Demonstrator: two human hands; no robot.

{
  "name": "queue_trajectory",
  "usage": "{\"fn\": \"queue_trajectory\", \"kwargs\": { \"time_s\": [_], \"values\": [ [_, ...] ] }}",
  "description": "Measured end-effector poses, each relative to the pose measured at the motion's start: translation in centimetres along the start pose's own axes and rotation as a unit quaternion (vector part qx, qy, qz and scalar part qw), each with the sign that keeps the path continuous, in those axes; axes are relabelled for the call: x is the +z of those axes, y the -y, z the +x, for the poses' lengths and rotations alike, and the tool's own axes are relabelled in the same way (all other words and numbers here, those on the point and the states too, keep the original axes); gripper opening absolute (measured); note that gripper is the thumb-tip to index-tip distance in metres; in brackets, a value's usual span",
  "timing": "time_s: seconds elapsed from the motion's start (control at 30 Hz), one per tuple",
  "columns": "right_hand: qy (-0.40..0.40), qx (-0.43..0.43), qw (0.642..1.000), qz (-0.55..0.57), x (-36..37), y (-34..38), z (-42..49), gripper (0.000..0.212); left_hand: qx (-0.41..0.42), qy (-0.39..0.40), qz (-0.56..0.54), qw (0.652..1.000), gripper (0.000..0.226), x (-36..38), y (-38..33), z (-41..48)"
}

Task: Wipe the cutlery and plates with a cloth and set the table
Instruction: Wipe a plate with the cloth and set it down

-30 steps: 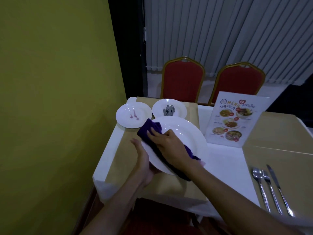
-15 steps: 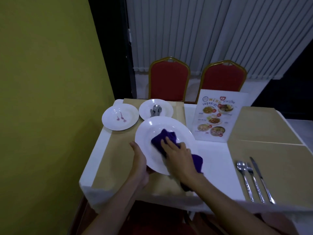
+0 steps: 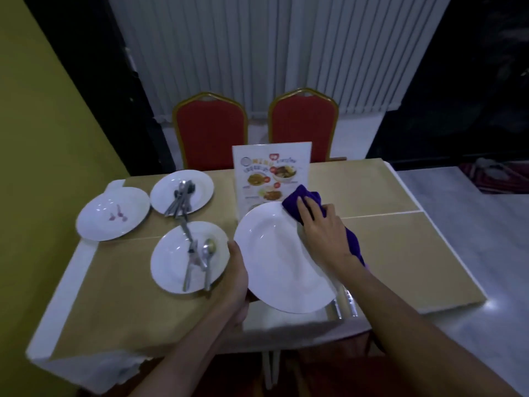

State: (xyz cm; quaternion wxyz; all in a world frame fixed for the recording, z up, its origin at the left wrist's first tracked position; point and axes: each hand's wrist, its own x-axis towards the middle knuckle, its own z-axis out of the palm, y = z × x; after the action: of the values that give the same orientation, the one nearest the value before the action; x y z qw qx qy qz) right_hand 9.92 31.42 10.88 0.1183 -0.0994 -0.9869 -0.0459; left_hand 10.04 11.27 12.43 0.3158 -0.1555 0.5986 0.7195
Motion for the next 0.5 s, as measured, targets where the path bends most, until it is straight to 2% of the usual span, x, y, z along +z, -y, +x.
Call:
{"fn": "queue_trajectory", "kwargs": {
  "time_s": [0.1, 0.2, 0.27, 0.33, 0.5],
  "values": [
    [0.036, 0.097, 0.990, 0.101, 0.8, -7.7, -1.0, 0.046, -0.002, 0.019, 0.045, 0.999, 0.058, 4.2, 2.0, 1.3],
    [-0.024, 0.227, 0.940, 0.253, 1.1, -15.2, -2.5, 0.028, -0.006, 0.051, 0.061, 0.997, 0.042, 8.9, 4.2, 2.8],
    [-0.057, 0.291, 0.904, 0.308, 1.2, -19.3, -3.3, 0.027, -0.004, 0.062, 0.043, 0.997, 0.032, 11.8, 6.0, 4.4],
    [-0.065, 0.326, 0.880, 0.339, 1.0, -22.0, -4.0, 0.030, -0.020, 0.069, 0.015, 0.997, 0.033, 13.8, 8.1, 6.3],
    [-0.064, 0.389, 0.845, 0.361, 2.8, -29.3, -6.6, 0.030, -0.105, 0.055, -0.018, 0.993, 0.041, 22.4, 13.8, 10.4]
  ]
}}
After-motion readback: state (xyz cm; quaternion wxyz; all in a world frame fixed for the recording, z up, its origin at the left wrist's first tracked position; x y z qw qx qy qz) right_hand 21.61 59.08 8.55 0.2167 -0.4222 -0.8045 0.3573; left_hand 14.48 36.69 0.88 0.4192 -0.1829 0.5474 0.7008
